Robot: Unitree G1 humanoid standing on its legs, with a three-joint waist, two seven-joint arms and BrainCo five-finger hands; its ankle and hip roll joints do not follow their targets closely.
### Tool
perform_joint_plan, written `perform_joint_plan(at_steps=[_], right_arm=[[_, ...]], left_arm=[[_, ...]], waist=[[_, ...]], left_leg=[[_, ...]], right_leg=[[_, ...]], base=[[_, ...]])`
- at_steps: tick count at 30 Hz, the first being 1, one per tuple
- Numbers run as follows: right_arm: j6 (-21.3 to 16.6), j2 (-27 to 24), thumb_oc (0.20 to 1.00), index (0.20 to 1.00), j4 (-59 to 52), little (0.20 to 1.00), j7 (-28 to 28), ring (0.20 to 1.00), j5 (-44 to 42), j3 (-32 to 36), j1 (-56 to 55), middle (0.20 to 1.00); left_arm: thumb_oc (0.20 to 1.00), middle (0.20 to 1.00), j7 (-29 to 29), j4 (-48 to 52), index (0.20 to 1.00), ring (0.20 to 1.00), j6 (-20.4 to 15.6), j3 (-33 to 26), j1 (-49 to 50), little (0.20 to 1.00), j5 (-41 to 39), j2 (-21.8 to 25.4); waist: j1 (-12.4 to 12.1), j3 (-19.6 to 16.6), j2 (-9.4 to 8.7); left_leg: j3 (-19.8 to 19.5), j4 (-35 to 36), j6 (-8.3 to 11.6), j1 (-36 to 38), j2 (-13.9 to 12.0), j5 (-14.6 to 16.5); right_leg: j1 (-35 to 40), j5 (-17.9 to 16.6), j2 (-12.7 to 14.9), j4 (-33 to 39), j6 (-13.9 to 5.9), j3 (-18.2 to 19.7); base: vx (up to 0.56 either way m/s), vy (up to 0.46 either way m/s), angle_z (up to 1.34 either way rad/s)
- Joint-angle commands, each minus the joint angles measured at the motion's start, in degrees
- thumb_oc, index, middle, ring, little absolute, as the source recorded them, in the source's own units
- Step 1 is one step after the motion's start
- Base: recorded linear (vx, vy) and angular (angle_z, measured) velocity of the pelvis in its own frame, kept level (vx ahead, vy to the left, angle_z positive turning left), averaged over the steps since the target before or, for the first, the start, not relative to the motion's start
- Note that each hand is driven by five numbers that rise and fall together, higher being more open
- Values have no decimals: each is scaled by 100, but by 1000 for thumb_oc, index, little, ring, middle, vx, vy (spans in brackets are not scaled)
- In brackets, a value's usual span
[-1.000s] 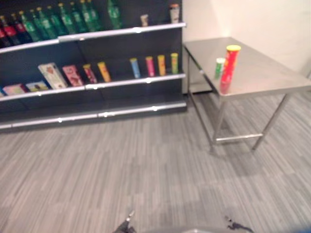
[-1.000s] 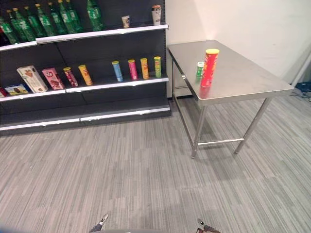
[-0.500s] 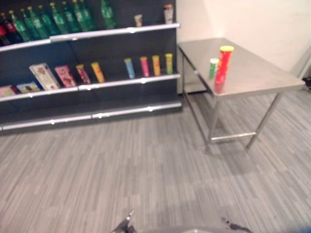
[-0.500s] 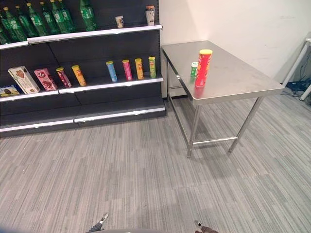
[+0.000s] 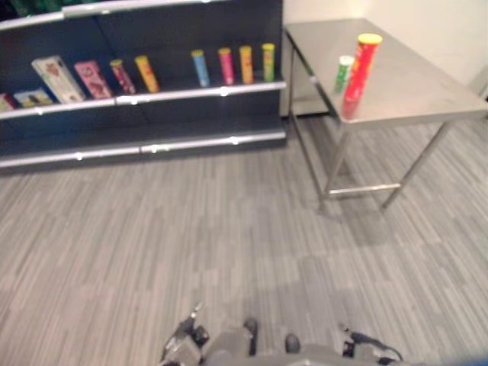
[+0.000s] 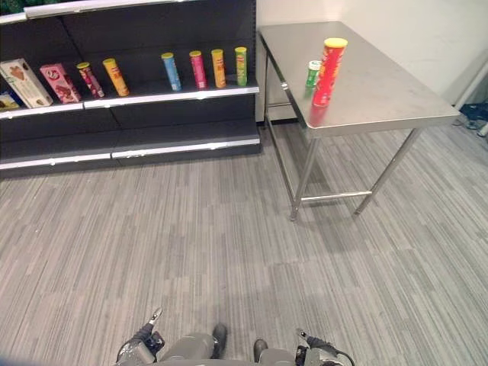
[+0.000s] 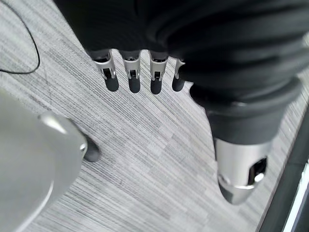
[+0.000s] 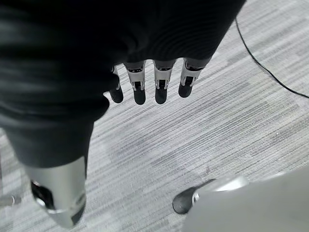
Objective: Put the goods on the table back onto the shelves and tidy them up.
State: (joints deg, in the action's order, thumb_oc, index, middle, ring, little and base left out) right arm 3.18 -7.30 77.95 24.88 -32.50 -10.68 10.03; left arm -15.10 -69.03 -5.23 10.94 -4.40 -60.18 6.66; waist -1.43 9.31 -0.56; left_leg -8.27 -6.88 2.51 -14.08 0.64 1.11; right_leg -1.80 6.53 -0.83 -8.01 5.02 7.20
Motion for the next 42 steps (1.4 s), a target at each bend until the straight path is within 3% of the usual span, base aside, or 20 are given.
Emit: perform_joint_plan(at_steps=[1,3,5,9,10,11,15,16,18,20,23,26,31,32,34,36,38,39,40,42], right_arm=[[23,83,1000,1000,-119,1000,151,1000,40,-84,78,1000],[57,101,1000,1000,-60,1000,143,1000,78,-22,76,1000],[76,85,1000,1000,17,1000,124,1000,63,73,16,1000],[138,145,1000,1000,229,1000,35,1000,91,385,-219,1000],[117,196,1000,1000,306,1000,6,1000,26,471,-277,1000],[91,251,1000,1000,395,1000,-72,1000,-164,602,-330,1000],[-161,473,1000,1000,345,1000,-89,1000,-693,615,-247,1000],[-199,533,1000,1000,147,1000,-106,1000,-680,487,-224,1000],[-415,582,1000,1000,-270,1000,-193,1000,-773,216,-160,1000],[-553,575,1000,1000,-517,1000,-184,1000,-838,52,-147,1000],[-628,607,1000,1000,-476,1000,-86,1000,-864,14,-147,1000],[-637,657,1000,1000,-339,1000,-35,1000,-941,118,-268,1000],[-661,678,1000,1000,-220,1000,-32,1000,-981,214,-325,1000],[-651,605,1000,1000,-85,1000,-64,1000,-864,325,-425,1000],[-653,596,1000,1000,-60,1000,-89,1000,-851,304,-468,1000],[-602,500,1000,1000,102,1000,-195,1000,-759,409,-473,1000],[-565,462,1000,1000,177,1000,-372,1000,-757,394,-467,1000],[-612,435,1000,1000,64,1000,-491,1000,-684,274,-456,1000],[-612,439,1000,1000,63,1000,-491,1000,-684,276,-455,1000],[-679,411,1000,1000,-92,1000,-549,1000,-686,230,-413,1000]], left_arm=[[1000,1000,-12,-68,1000,1000,-29,-166,287,1000,-451,-914],[1000,1000,-25,-165,1000,1000,-48,-255,211,1000,-464,-885],[1000,1000,3,-214,1000,1000,-76,-294,181,1000,-399,-872],[1000,1000,35,-518,1000,1000,-57,-430,158,1000,-221,-806],[1000,1000,26,-540,1000,1000,-50,-467,148,1000,-163,-762],[1000,1000,29,-634,1000,1000,-6,-495,129,1000,-37,-653],[1000,1000,23,-655,1000,1000,20,-223,-195,1000,403,-471],[1000,1000,42,-610,1000,1000,28,-148,-213,1000,520,-438],[1000,1000,161,-640,1000,1000,117,-4,-97,1000,811,-342],[1000,1000,253,-634,1000,1000,187,134,-56,1000,1219,-260],[1000,1000,241,-681,1000,1000,198,315,-125,1000,1656,-218],[1000,1000,348,-728,1000,1000,212,424,-230,1000,1901,-168],[1000,1000,480,-877,1000,1000,279,593,-271,1000,2169,-258],[1000,1000,561,-1014,1000,1000,300,618,-207,1000,2421,-239],[1000,1000,592,-1025,1000,1000,318,672,-202,1000,2544,-234],[1000,1000,596,-1134,1000,1000,347,551,-81,1000,2730,-170],[1000,1000,635,-1153,1000,1000,316,438,-34,1000,2737,-134],[1000,1000,611,-1049,1000,1000,265,461,11,1000,2762,-138],[1000,1000,611,-1048,1000,1000,265,462,10,1000,2762,-133],[1000,1000,600,-789,1000,1000,203,525,-31,1000,2773,-93]], waist=[[-217,42,-6],[-326,28,-1],[-417,-54,5],[-460,-378,-30],[-427,-434,-70],[-395,-455,-125],[-178,-311,-47],[-120,-245,40],[59,-166,92],[170,-89,21],[248,-43,-292],[453,52,-526],[653,57,-514],[713,-77,-524],[726,-160,-494],[790,-400,-342],[822,-553,-228],[790,-498,-154],[799,-515,-180],[771,-364,-312]], left_leg=[[-301,510,-105,-795,7,-585],[-502,1013,-44,-866,-26,-705],[-383,1101,-23,-995,-35,-787],[-594,543,-78,-879,1,-975],[-589,229,-117,-808,51,-976],[-520,2,-170,-714,150,-897],[-457,108,-505,279,321,-442],[-510,276,-535,515,252,-481],[-673,615,-578,922,220,-480],[-691,742,-582,1160,301,-436],[-746,802,-601,1485,554,-271],[-1157,724,-730,2030,880,143],[-1483,735,-702,2359,796,422],[-1635,741,-651,2570,726,686],[-1543,747,-627,2659,628,819],[-1513,672,-534,2962,268,1165],[-1379,65,-408,2873,134,1125],[-1009,-1343,-259,2430,87,755],[-1017,-1347,-260,2396,117,730],[-483,-2800,-289,1617,92,157]], right_leg=[[771,357,248,244,-557,440],[1018,470,377,298,-618,584],[1231,540,560,367,-706,675],[1331,548,1036,5,-1007,966],[1261,378,1147,-248,-1093,1004],[1142,-90,1251,-602,-1131,1017],[276,-1796,1732,-2606,-636,649],[-19,-1842,1637,-2902,-583,551],[-688,-1053,834,-3070,-483,426],[-940,-520,191,-2612,-559,264],[-1023,-707,-356,-943,-820,95],[-1241,-1359,-694,330,-1147,218],[-1330,-1568,-592,547,-1112,-33],[-1236,-1532,-466,622,-1035,-62],[-1177,-1427,-419,465,-918,-203],[-1201,-1240,-528,151,-912,-181],[-919,-1155,-556,207,-834,-127],[-565,-1112,-541,396,-763,6],[-587,-1127,-510,406,-772,7],[-359,-1108,-365,544,-597,118]], base=[[326,245,-11],[371,304,-33],[411,418,-63],[473,572,-37],[426,586,-18],[427,553,-19],[319,529,-48],[221,481,-25],[248,332,-19],[245,169,-5],[288,81,-6],[386,100,41],[404,17,72],[532,-1,44],[461,-11,45],[580,-47,28],[663,28,-27],[454,73,-38],[364,96,-16],[192,58,-13]])
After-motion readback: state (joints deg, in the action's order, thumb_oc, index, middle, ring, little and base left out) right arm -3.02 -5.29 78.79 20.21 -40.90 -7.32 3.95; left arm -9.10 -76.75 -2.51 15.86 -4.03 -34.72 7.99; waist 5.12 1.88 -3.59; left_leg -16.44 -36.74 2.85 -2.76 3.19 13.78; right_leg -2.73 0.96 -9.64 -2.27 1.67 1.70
